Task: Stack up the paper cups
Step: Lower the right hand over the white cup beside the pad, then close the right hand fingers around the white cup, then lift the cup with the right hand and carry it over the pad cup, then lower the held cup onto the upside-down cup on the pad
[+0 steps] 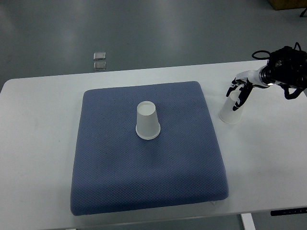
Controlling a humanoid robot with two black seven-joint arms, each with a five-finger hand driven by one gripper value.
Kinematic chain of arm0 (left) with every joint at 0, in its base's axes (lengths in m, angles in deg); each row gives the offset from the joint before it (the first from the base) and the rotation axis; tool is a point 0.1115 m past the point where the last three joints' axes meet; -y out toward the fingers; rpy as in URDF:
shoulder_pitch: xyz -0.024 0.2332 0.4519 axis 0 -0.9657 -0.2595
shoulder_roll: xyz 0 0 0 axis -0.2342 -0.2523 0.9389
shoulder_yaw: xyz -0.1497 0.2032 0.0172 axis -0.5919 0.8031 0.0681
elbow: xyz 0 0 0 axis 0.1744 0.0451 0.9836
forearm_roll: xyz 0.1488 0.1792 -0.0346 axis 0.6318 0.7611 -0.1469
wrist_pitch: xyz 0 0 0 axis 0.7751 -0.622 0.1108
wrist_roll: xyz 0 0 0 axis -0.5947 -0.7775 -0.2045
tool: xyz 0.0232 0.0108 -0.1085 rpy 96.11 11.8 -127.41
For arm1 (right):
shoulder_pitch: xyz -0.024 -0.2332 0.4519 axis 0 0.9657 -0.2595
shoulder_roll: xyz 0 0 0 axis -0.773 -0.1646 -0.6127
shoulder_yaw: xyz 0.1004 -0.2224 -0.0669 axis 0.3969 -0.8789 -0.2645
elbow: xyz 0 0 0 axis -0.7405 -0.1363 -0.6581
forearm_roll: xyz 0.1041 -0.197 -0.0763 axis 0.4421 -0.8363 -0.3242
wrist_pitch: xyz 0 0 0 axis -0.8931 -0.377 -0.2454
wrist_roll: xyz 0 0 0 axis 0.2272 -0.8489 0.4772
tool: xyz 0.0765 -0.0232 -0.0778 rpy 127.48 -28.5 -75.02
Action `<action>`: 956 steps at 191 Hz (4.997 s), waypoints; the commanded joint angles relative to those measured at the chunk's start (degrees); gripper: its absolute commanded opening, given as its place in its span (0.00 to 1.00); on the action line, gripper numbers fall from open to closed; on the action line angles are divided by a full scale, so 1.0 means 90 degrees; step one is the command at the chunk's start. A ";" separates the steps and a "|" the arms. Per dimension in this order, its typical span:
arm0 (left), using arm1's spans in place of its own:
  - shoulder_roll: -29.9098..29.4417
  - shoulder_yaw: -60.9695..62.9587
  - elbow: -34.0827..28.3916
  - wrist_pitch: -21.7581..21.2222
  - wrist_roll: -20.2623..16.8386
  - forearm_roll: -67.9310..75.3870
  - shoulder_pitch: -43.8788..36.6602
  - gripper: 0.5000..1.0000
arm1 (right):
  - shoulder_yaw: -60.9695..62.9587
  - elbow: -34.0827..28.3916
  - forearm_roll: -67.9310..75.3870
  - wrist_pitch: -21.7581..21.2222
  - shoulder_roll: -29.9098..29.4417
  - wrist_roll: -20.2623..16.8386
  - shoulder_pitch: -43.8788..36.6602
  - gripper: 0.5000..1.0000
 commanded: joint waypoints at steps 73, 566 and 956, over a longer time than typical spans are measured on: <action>0.0000 0.0000 0.0000 0.0000 0.0000 -0.0009 -0.0010 1.00 | -0.0004 0.0048 -0.0055 0.0073 -0.0004 0.0034 0.0145 0.59; 0.0000 0.0000 0.0010 0.0009 0.0000 -0.0009 0.0059 1.00 | -0.1322 -0.2042 0.2689 -0.1128 -0.2425 0.0034 -0.4885 0.46; 0.0000 -0.0009 -0.0019 -0.0020 0.0000 -0.0009 0.0020 1.00 | -0.1156 -0.1593 0.2464 -0.0542 -0.2425 0.0044 -0.3420 0.57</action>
